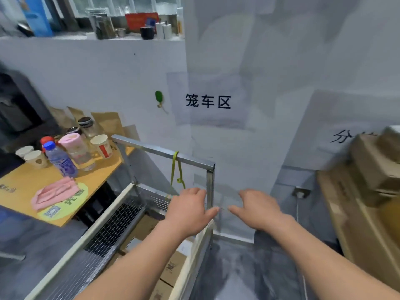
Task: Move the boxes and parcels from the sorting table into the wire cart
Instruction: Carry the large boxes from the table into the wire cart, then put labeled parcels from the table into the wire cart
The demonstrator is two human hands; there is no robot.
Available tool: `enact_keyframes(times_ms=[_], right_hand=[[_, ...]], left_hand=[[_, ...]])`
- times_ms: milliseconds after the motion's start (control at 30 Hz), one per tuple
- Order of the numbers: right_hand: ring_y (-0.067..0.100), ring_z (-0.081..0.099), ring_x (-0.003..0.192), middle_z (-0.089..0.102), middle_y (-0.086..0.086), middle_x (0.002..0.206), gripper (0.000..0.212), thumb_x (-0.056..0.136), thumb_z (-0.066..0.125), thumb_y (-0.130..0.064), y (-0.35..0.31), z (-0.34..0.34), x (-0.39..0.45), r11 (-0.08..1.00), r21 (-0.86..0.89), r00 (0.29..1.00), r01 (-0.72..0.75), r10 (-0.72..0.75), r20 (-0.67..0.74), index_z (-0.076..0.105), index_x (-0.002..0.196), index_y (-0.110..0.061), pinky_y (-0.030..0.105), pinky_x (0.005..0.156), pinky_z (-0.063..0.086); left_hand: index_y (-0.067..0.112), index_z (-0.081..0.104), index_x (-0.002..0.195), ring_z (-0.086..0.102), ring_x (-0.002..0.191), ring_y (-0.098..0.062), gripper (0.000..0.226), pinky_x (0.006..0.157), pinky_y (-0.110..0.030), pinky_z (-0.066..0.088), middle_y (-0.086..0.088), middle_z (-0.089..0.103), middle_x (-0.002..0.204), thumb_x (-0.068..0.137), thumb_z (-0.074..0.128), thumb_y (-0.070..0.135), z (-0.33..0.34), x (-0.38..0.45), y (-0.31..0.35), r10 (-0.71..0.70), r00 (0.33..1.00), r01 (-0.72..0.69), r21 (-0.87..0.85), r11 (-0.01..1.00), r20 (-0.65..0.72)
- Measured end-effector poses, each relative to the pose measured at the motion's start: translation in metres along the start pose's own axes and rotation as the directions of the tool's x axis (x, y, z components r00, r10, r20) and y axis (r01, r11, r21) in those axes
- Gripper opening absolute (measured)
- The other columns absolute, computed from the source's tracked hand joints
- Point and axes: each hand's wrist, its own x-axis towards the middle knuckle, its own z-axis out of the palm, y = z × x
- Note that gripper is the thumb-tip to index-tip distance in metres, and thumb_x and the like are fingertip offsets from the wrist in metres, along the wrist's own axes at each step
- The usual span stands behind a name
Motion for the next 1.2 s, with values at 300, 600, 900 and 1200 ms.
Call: enact_keyframes(times_ms=[300, 600, 900, 1200], right_hand=[[0.027, 0.059, 0.122, 0.064, 0.003, 0.132, 0.055, 0.092, 0.051, -0.064, 0.107, -0.030, -0.071, 0.991, 0.065, 0.990, -0.113, 0.118, -0.078, 0.060, 0.128, -0.024, 0.037, 0.093, 0.050], [0.025, 0.062, 0.117, 0.065, 0.002, 0.128, 0.053, 0.092, 0.051, -0.060, 0.170, -0.054, -0.141, 0.950, 0.108, 0.941, -0.292, 0.305, -0.147, 0.062, 0.128, -0.022, 0.038, 0.092, 0.053], [0.026, 0.062, 0.114, 0.066, 0.002, 0.126, 0.050, 0.092, 0.053, -0.058, 0.205, -0.063, -0.230, 0.802, 0.204, 0.790, -0.562, 0.593, -0.155, 0.062, 0.124, -0.021, 0.038, 0.089, 0.054], [0.021, 0.054, 0.129, 0.055, -0.004, 0.146, 0.062, 0.094, 0.052, -0.058, 0.235, -0.043, -0.325, 0.581, 0.265, 0.573, -0.769, 0.811, -0.115, 0.050, 0.146, -0.025, 0.037, 0.094, 0.051]], left_hand=[[0.017, 0.046, 0.143, 0.043, 0.137, -0.023, 0.068, 0.106, -0.041, 0.043, -0.002, 0.049, 0.147, 0.097, 0.040, 0.066, 0.001, 0.004, 0.127, 0.149, 0.989, -0.148, 0.068, 0.987, -0.011], [0.017, 0.043, 0.146, 0.042, 0.138, -0.024, 0.069, 0.107, -0.041, 0.041, -0.004, 0.047, 0.149, 0.098, 0.038, 0.066, 0.001, 0.000, 0.214, 0.332, 0.943, -0.333, 0.104, 0.937, 0.026], [0.016, 0.048, 0.139, 0.050, 0.129, -0.027, 0.067, 0.102, -0.041, 0.045, -0.007, 0.055, 0.141, 0.097, 0.038, 0.067, 0.008, -0.014, 0.281, 0.576, 0.813, -0.582, 0.074, 0.810, 0.083], [0.019, 0.050, 0.135, 0.057, 0.120, -0.027, 0.063, 0.091, -0.040, 0.049, -0.003, 0.059, 0.131, 0.097, 0.038, 0.068, 0.037, -0.045, 0.337, 0.725, 0.673, -0.731, -0.016, 0.682, 0.148]])
